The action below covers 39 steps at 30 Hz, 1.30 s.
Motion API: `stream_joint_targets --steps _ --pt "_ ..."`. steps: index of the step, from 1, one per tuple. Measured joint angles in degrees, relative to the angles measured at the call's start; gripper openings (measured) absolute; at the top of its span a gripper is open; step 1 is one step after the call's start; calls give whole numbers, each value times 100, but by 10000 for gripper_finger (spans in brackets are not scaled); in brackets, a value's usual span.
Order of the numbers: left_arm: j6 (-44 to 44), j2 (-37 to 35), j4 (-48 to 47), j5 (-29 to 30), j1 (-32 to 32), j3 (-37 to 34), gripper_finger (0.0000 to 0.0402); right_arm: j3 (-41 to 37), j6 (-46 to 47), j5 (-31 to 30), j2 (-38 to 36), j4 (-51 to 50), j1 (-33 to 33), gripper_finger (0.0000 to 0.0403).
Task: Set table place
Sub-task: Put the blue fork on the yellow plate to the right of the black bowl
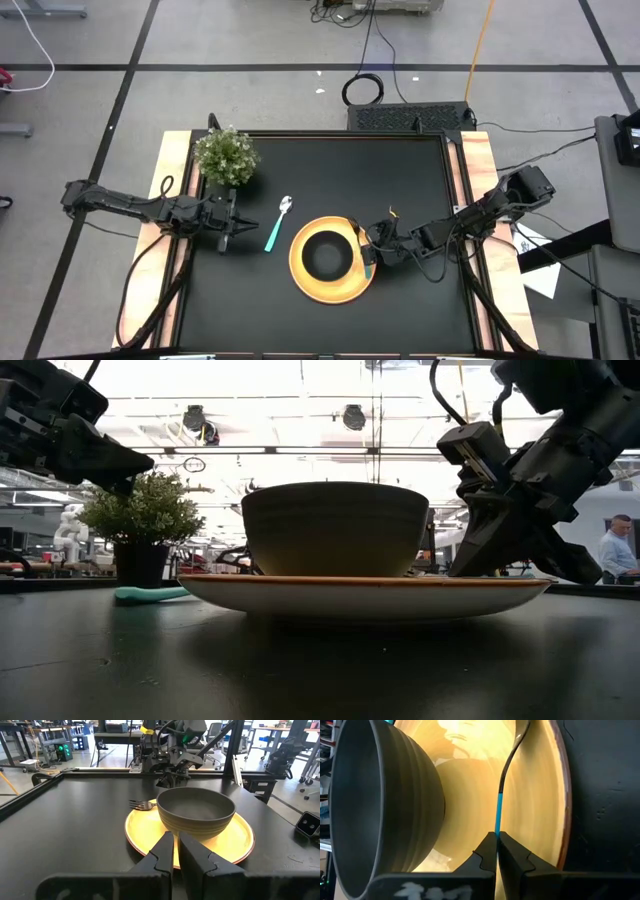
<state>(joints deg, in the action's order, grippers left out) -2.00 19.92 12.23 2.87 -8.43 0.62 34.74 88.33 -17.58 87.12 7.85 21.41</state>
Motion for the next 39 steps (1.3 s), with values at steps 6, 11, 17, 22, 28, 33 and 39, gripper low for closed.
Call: stream_joint_targets --steps 6,11,17,22,28,33,39 --pt "0 -1 0 0 -1 0 31 6 28 97 88 -8 -12 0" --pt "0 -1 0 0 1 0 31 7 -50 126 97 -18 -58 0" --pt "0 -1 0 0 -1 0 31 7 -94 125 97 -71 -72 0" --pt "0 1 0 0 1 0 31 8 -114 125 97 -148 -72 0" --pt "4 1 2 0 0 0 31 9 -136 122 97 -189 -72 0" --pt "4 1 1 0 0 0 31 9 -209 122 97 -199 -72 0" --pt "2 1 0 0 1 0 31 7 -253 122 97 -205 -70 0"
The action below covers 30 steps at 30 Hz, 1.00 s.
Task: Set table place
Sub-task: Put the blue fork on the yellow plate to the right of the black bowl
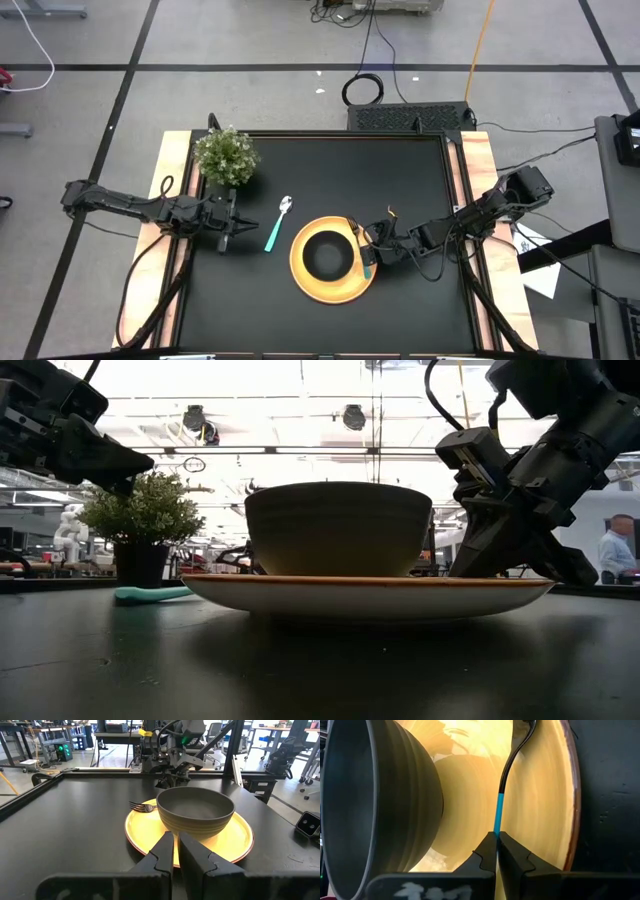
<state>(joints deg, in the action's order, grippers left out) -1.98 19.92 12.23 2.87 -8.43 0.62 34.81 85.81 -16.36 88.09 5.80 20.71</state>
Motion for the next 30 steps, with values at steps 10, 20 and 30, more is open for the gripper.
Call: stream_joint_targets --steps 10,20,30 --pt "0 0 0 0 -2 0 31 0 -187 4 2 0 0 0" --pt "0 -1 2 0 0 0 31 -7 -359 174 2 -20 -6 0" --pt "0 0 2 0 -2 0 31 -4 -401 317 2 -53 -78 0"
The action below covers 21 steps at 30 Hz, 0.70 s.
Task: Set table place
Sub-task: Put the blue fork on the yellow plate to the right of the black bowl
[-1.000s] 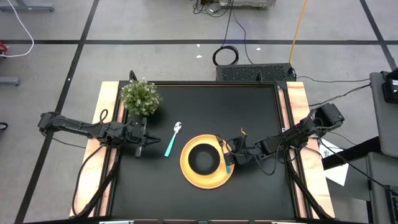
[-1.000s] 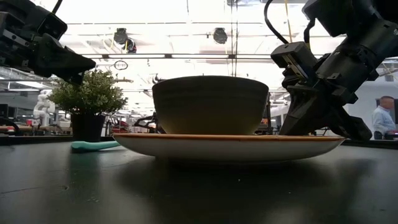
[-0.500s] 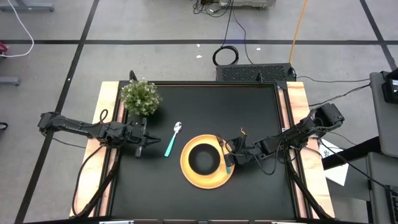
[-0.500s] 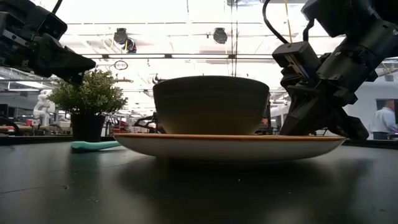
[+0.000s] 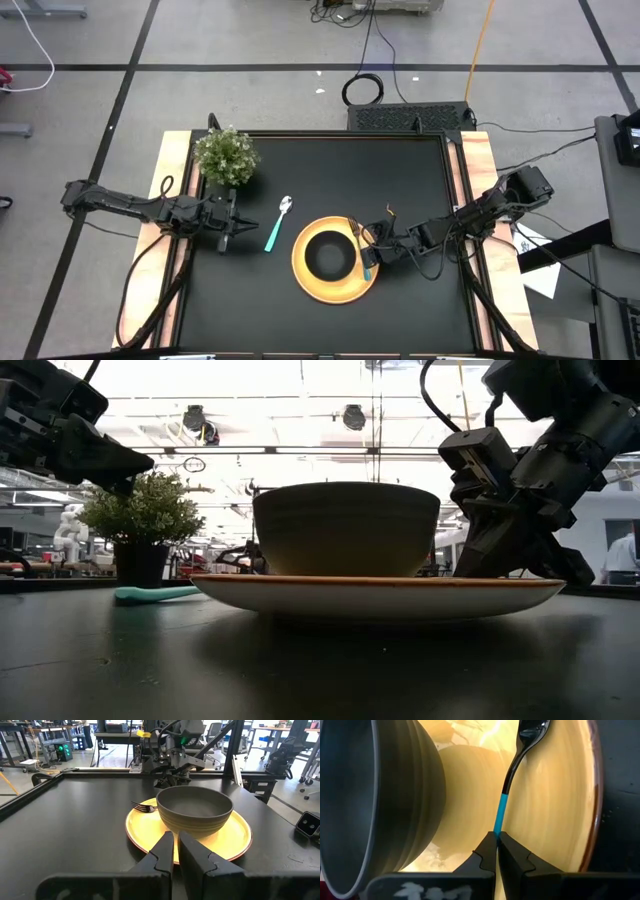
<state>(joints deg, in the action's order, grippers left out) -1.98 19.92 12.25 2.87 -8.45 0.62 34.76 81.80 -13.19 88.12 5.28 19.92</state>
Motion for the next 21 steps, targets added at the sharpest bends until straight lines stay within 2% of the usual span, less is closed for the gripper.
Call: stream_joint_targets --steps 21 --pt "-2 0 0 0 0 0 31 0 -67 140 0 -59 -64 0"
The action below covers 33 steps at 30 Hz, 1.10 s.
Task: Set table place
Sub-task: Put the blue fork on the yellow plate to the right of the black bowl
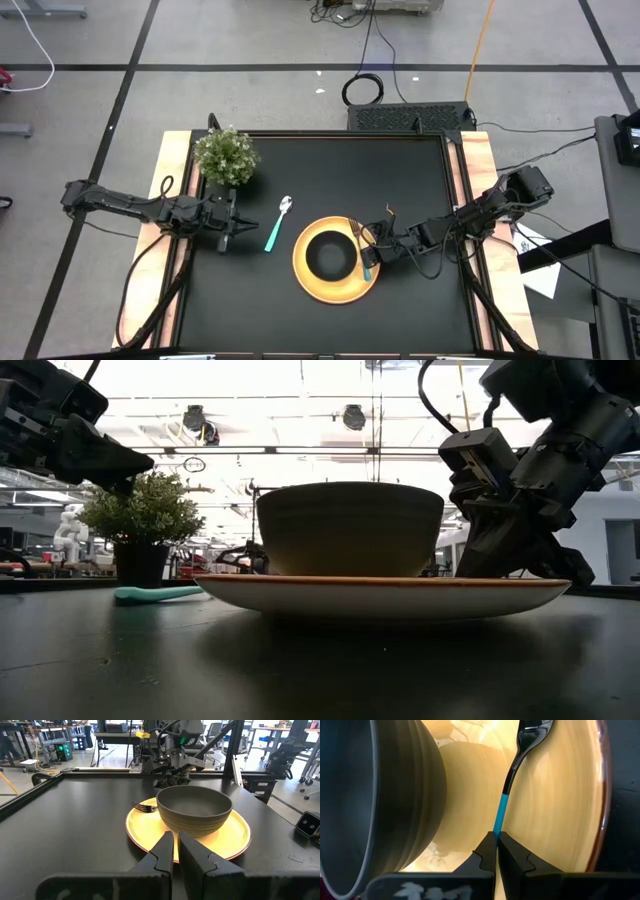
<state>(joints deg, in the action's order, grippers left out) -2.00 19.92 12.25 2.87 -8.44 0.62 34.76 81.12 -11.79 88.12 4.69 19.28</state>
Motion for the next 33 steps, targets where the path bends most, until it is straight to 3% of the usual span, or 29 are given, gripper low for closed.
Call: stream_joint_targets --steps 19,33 --pt "-2 0 0 0 1 0 31 -2 -127 16 4 20 -17 0" --pt "-10 0 -2 0 1 0 31 -2 -151 399 2 -134 -135 0"
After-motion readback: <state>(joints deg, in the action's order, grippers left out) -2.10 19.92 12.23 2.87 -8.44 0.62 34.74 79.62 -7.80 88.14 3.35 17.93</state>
